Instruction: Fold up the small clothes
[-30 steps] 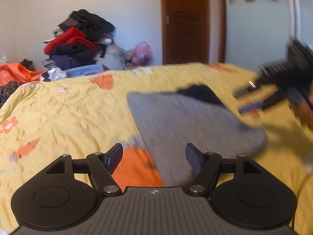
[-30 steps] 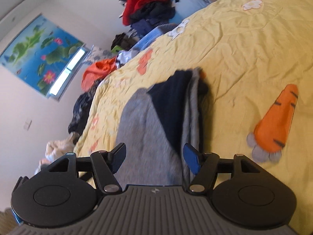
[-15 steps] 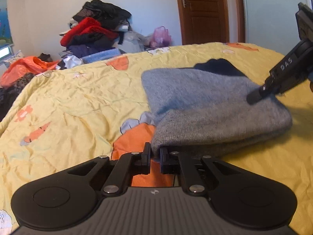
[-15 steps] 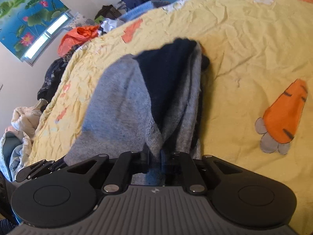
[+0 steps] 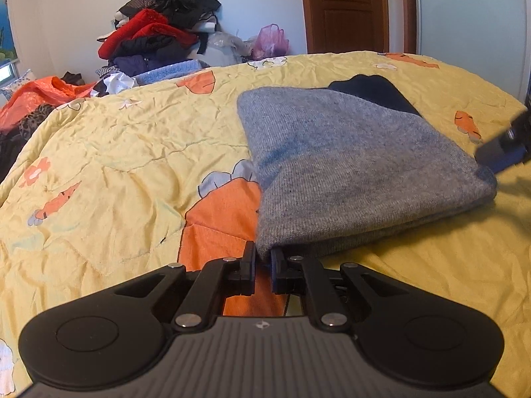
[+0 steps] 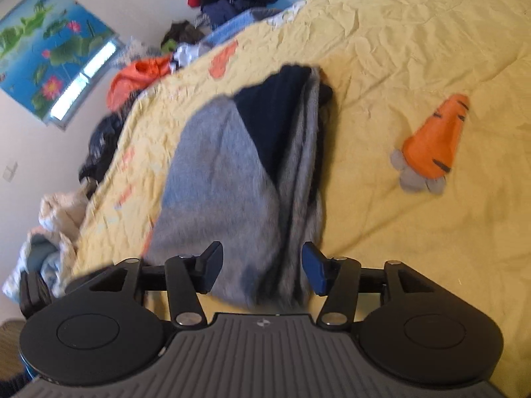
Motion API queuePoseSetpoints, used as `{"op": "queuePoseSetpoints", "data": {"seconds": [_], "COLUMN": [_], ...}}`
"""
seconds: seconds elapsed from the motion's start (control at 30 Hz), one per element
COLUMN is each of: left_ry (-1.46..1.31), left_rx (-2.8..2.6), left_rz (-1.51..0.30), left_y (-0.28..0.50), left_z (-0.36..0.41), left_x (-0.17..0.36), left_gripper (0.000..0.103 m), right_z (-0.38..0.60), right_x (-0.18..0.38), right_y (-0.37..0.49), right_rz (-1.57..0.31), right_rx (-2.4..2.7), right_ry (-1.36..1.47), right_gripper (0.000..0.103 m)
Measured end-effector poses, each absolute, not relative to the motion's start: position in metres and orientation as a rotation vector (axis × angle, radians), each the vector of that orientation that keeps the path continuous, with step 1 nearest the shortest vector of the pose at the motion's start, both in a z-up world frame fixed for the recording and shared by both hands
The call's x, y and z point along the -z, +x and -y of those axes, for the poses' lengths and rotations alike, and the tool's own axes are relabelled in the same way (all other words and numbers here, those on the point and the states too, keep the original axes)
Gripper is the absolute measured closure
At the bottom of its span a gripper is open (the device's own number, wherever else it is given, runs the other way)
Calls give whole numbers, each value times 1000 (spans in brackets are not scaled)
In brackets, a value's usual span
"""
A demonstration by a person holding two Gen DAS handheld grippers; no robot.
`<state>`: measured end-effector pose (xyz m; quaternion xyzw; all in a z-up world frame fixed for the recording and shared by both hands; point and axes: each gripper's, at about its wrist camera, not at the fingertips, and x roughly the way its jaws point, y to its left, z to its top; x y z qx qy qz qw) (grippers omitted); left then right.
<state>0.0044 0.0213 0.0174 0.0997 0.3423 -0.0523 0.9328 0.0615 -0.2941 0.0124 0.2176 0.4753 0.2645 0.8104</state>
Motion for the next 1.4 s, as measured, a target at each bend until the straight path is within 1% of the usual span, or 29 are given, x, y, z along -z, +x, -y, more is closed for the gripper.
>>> {"op": "queuePoseSetpoints", "data": {"seconds": [0.1, 0.13, 0.2, 0.23, 0.27, 0.3, 0.4, 0.43, 0.53, 0.57, 0.63, 0.67, 0.7, 0.73, 0.77, 0.8, 0.83, 0.87, 0.9, 0.93, 1.03, 1.1, 1.13, 1.17, 1.27, 1.3, 1.37, 1.4], "left_ry": [205, 209, 207, 204, 199, 197, 195, 197, 206, 200, 150, 113, 64, 18, -30, -77, -125, -174, -204, -223, -244, -236, -221, -209, -166, -124, -82, -95], "left_rx": [105, 104, 104, 104, 105, 106, 113, 111, 118, 132, 213, 281, 350, 392, 409, 412, 405, 382, 338, 284, 221, 213, 209, 208, 217, 208, 205, 218], "left_rz": [-702, -703, -708, -711, -715, -718, -727, -728, -720, -723, -721, -725, -730, -729, -723, -717, -709, -692, -673, -654, -679, -712, -728, -738, -761, -743, -734, -740], "left_y": [4, 4, 4, 4, 4, 4, 1, 0, -3, -4, -13, -18, -23, -27, -29, -27, -23, -17, -10, -1, 28, 38, 40, 41, 40, 38, 35, 34], "left_z": [-21, -20, -20, -20, -22, -23, -25, -25, -25, -27, -37, -43, -50, -57, -63, -68, -71, -74, -75, -73, -63, -53, -48, -44, -30, -25, -19, -21], "left_x": [-17, -17, -18, -18, -19, -19, -18, -15, -16, -18, -27, -32, -39, -45, -50, -56, -59, -62, -63, -62, -49, -37, -33, -28, -18, -17, -16, -18], "left_gripper": [95, 95, 95, 95, 95, 95, 95, 95, 95, 94, 94, 93, 93, 92, 90, 88, 77, 61, 51, 37, 37, 37, 37, 37, 37, 37, 37, 37], "right_z": [284, 281, 274, 272, 270, 270, 276, 283, 288, 288, 291, 295, 301, 308, 314, 317, 317, 316, 312, 307, 283, 268, 261, 255, 248, 256, 263, 260], "right_x": [-6, -4, -3, -3, -3, -4, -20, -20, 2, 4, -1, -5, -10, -17, -24, -30, -35, -37, -37, -37, -32, -23, -18, -12, -20, -18, 0, 5], "right_y": [52, 51, 50, 50, 52, 53, 48, 49, 55, 54, 57, 60, 64, 70, 76, 84, 96, 110, 126, 142, 184, 205, 212, 218, 230, 238, 250, 249], "right_rz": [-1048, -1052, -1035, -1023, -1031, -1044, -984, -980, -1037, -1029, -1028, -1020, -998, -954, -897, -845, -808, -789, -782, -771, -784, -820, -844, -868, -822, -817, -898, -907], "right_rx": [-577, -588, -596, -595, -606, -623, -620, -608, -575, -578, -584, -600, -614, -607, -587, -569, -558, -539, -510, -488, -425, -407, -421, -450, -426, -404, -375, -383], "right_ry": [434, 436, 419, 412, 416, 421, 363, 379, 377, 384, 434, 483, 537, 589, 627, 645, 647, 647, 650, 649, 571, 519, 518, 506, 378, 394, 435, 413], "right_gripper": [47, 45, 44, 60, 84, 84, 86, 89, 89, 87, 75, 61, 50, 29, 17, 17, 18, 20, 21, 25, 30, 44, 71, 87, 88, 88, 88, 88]}}
